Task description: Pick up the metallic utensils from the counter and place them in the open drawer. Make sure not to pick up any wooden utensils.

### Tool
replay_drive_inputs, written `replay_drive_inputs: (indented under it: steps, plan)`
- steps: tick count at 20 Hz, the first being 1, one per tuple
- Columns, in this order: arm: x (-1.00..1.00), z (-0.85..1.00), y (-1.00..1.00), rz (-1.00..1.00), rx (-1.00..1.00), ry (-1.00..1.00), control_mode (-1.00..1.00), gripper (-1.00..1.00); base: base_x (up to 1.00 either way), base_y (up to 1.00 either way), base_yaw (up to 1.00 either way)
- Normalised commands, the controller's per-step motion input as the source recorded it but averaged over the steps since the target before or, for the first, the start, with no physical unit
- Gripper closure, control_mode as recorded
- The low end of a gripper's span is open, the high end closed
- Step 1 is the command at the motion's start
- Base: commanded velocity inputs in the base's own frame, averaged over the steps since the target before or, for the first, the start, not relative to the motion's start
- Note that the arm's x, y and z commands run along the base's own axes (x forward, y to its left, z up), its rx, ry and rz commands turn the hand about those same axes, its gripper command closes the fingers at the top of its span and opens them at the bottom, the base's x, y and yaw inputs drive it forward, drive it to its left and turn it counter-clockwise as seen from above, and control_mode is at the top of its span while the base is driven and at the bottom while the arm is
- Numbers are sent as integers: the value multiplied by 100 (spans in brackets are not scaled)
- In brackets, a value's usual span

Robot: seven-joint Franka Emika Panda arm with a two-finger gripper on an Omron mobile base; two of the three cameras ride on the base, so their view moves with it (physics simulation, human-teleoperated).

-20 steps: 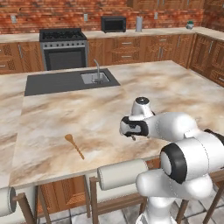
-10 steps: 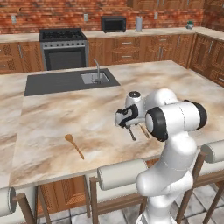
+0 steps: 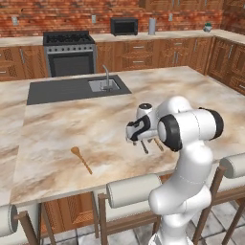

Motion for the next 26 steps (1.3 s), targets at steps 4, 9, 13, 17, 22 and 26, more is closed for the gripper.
replay_drive_inputs:
  steps: [4,9,13,17,22,26]
  plan:
    - [-47,-7,-25,-3,0,1,-100,-100,0,0,0]
    - [2,-16,-9,0,0,0,-100,-100,0,0,0]
    - [10,-9,15,0,0,4,-100,-100,0,0,0]
    - [0,-21,7,0,0,9,-100,-100,0,0,0]
    - [0,-39,0,0,0,4,-100,-100,0,0,0]
    - [0,-19,0,0,0,3,-100,-100,0,0,0]
